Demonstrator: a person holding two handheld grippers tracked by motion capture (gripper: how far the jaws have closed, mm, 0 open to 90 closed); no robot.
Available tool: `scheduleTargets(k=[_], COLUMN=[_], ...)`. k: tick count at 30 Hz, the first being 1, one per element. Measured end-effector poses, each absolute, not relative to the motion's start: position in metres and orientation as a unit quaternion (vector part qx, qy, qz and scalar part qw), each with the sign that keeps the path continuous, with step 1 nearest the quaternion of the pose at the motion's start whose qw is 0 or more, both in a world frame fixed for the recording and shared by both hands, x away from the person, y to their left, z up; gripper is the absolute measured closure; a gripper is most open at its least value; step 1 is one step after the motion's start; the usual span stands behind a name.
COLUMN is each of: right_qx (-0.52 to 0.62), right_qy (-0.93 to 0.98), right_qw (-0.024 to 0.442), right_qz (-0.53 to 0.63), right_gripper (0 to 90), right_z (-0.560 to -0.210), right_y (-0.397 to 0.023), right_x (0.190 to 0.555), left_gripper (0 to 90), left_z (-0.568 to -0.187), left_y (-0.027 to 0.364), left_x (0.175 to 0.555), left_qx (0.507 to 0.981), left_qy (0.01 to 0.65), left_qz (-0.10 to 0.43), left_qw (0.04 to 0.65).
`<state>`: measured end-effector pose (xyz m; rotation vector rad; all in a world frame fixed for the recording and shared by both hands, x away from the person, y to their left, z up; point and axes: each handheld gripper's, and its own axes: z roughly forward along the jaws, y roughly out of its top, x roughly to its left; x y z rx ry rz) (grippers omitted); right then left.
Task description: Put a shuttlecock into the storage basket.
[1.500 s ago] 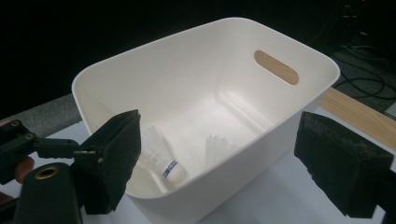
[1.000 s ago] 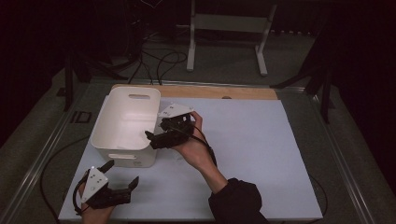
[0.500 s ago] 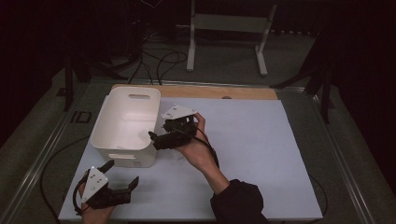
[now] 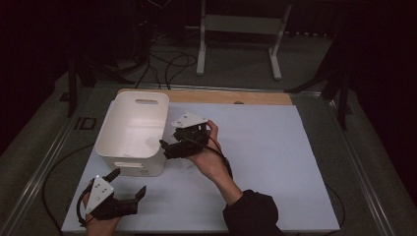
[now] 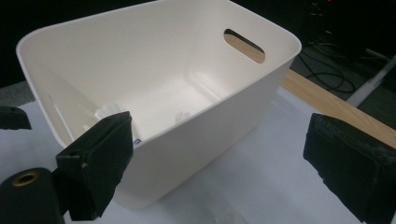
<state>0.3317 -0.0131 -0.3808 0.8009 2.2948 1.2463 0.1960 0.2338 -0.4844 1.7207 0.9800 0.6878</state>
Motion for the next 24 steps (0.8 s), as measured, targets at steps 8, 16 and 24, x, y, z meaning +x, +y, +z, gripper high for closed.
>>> scheduleTargets(k=[8,16,24], right_qx=[0.293,0.300,0.301], right_qy=[0.823,0.824,0.828], right_qw=[0.207,0.209,0.213], right_qz=[0.441,0.433,0.421], right_gripper=[8.3,8.3,8.7], right_z=[-0.385,-0.390,-0.396], right_y=[-0.018,-0.021,-0.022], right_x=[0.332,0.334,0.338], left_gripper=[0.0,0.0,0.0], left_z=[-0.484,-0.484,-0.484], left_y=[0.234,0.234,0.234], left_x=[0.196,0.196,0.196], left_qx=[0.712,0.712,0.710], left_qy=[0.404,0.405,0.406], left_qz=[0.284,0.284,0.284], left_qw=[0.498,0.499,0.500])
